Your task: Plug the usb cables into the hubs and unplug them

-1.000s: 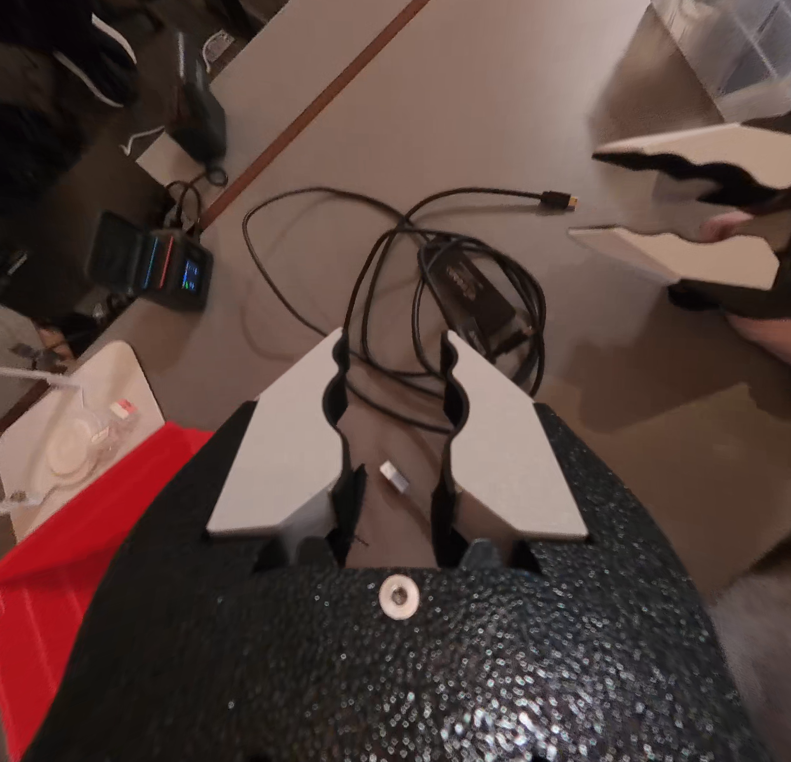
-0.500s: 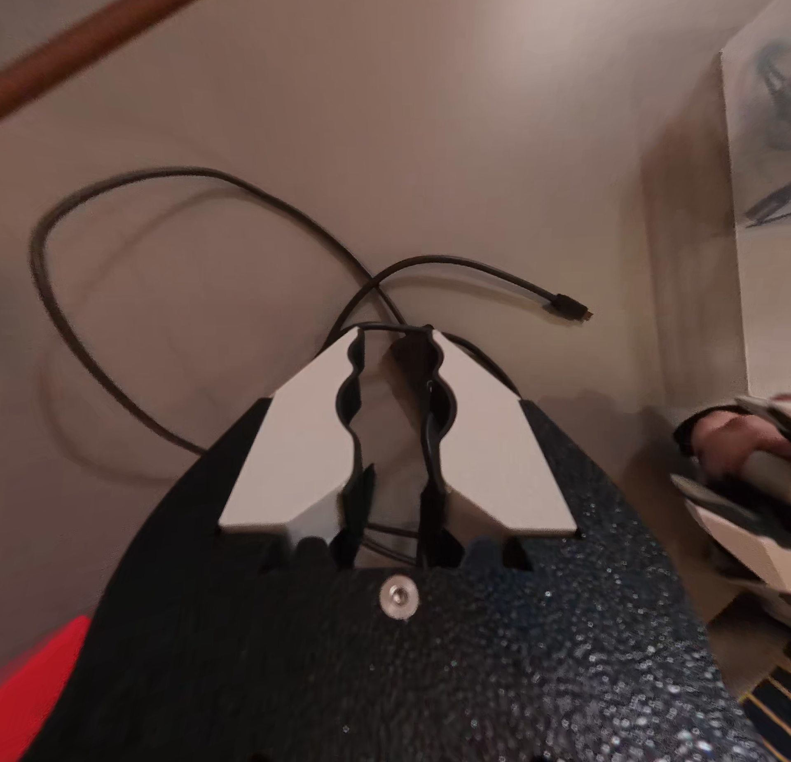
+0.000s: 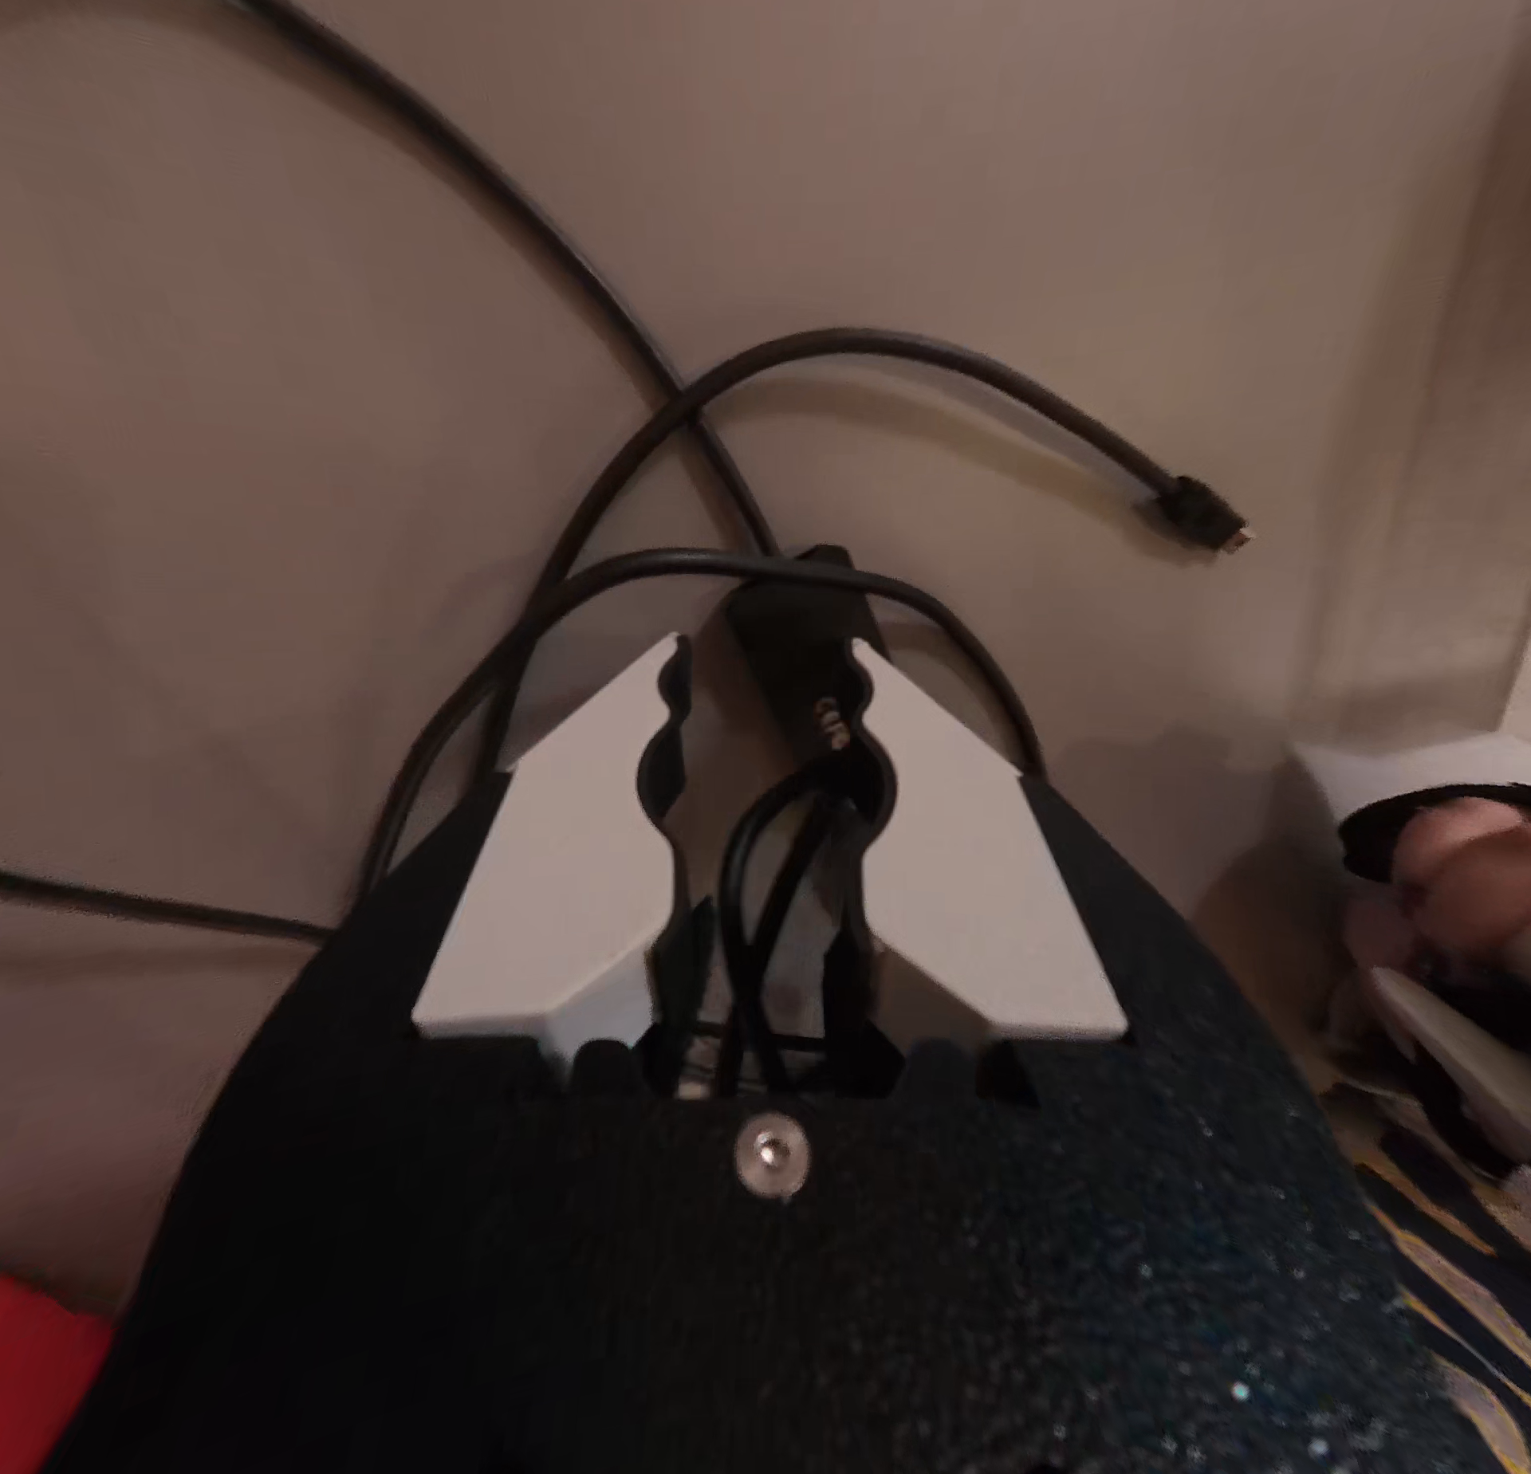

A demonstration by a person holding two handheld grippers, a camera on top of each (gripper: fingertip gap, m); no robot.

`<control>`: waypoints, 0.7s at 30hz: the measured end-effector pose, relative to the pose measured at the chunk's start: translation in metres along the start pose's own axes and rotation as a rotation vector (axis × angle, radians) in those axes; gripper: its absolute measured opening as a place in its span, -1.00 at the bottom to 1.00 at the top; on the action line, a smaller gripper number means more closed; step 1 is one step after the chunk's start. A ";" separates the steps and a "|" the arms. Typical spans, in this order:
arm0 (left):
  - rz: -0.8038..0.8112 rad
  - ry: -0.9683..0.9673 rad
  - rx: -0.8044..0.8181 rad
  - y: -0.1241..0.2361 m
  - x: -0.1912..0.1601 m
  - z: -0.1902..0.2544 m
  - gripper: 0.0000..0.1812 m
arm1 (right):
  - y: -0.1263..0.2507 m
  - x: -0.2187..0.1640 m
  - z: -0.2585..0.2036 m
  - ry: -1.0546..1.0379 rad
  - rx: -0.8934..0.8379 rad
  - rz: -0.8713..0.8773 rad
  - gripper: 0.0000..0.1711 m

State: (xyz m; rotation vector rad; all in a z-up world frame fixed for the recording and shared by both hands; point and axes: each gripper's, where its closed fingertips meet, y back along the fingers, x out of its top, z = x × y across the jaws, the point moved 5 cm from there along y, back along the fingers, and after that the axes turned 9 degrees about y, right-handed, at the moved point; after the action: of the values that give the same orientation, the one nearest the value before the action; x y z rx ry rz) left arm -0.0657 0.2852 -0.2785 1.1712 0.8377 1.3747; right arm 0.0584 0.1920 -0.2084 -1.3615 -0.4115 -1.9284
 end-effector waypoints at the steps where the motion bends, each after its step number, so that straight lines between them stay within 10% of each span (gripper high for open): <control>1: 0.007 0.015 -0.034 0.000 0.000 0.003 -0.62 | 0.000 0.000 0.000 -0.002 0.000 -0.001 -0.53; 21: 0.029 -0.095 0.102 -0.009 -0.004 0.016 -0.57 | 0.000 -0.002 0.000 0.002 0.004 -0.013 -0.53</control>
State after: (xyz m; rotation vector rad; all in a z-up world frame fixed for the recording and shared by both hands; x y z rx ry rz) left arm -0.0481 0.2803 -0.2833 1.3213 0.8335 1.3018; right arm 0.0589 0.1924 -0.2100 -1.3575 -0.4240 -1.9383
